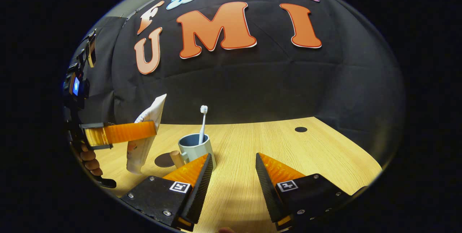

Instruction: Put the toothbrush and toothpaste on the desktop into the cup, then pick up the cup and place it on the coaster on the desktop.

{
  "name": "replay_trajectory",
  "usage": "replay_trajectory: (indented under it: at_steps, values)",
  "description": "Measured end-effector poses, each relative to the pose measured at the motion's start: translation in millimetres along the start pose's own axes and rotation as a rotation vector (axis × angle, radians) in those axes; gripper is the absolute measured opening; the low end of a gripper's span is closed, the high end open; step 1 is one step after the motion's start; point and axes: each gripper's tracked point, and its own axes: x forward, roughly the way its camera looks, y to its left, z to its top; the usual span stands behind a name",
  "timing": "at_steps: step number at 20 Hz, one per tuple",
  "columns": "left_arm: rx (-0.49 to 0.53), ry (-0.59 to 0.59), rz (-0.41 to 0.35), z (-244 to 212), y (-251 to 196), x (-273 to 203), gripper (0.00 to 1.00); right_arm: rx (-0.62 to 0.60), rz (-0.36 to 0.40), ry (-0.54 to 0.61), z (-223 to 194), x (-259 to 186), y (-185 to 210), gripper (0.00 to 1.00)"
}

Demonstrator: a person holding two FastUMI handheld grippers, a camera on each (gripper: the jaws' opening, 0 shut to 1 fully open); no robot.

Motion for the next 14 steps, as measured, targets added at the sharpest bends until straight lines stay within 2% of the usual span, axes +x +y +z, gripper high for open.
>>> replay_trajectory:
  at_steps: [6, 9, 14]
  values:
    - [0.002, -0.097, 0.008, 17.9, 10.5, 20.7, 0.15, 0.023, 0.025, 0.006, -5.4, -9.2, 5.4, 0.73]
    - [-0.007, -0.122, 0.022, 23.6, 17.8, 32.2, 0.15, 0.058, 0.068, 0.014, -6.7, -14.7, 11.3, 0.73]
    - [-0.025, -0.181, 0.012, 33.2, 19.9, 48.0, 0.15, 0.056, 0.067, -0.002, -4.9, -15.7, 3.3, 0.73]
